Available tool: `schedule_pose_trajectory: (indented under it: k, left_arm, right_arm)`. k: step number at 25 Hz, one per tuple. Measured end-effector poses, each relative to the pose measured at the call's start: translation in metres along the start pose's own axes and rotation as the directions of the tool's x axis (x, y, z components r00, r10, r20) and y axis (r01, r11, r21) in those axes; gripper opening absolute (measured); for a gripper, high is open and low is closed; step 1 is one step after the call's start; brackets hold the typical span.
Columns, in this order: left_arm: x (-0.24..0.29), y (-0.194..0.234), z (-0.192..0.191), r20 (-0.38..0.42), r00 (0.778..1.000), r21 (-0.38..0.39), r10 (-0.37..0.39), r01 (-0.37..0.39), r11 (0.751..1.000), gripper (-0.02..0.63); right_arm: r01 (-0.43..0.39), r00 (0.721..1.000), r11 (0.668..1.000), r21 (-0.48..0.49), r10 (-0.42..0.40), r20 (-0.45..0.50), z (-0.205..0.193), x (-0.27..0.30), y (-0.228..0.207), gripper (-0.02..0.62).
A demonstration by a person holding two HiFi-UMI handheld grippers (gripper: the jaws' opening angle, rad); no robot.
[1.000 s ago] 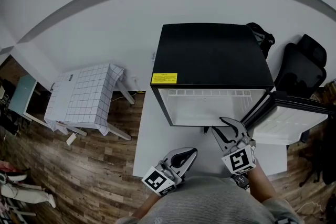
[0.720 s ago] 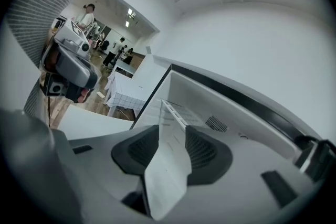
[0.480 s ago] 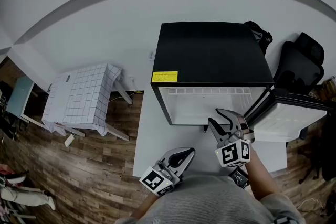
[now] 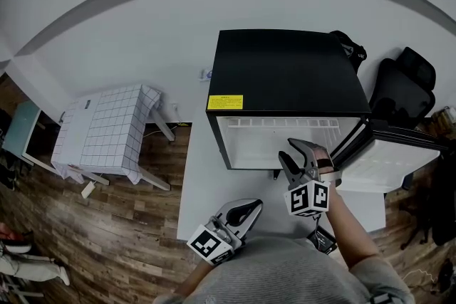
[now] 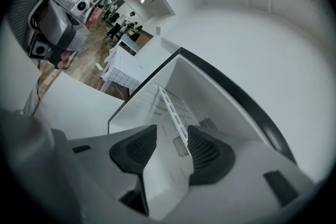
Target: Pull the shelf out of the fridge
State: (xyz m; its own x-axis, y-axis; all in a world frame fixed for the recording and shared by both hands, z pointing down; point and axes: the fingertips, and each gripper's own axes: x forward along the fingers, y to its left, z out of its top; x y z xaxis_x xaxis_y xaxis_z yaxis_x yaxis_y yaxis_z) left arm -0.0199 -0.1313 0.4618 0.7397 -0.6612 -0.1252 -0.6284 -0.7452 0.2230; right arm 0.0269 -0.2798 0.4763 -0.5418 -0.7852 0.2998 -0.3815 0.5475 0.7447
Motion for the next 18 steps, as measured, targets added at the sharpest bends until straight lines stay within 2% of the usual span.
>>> schedule_pose_trajectory:
  k: [7,18]
  left_arm:
    - [0.002,0.003,0.0,0.006,1.0,0.01,0.001,-0.001,1.0,0.011]
    - [0.003,0.005,0.0,0.011,1.0,0.01,0.012,-0.012,1.0,0.011]
  right_arm:
    - [0.033,0.999,0.997,-0.069,-0.036,-0.032,-0.006,0.016,-0.007,0.187]
    - [0.076,0.988,0.973,-0.22,-0.103,-0.113,-0.023,0.049,-0.017,0.187]
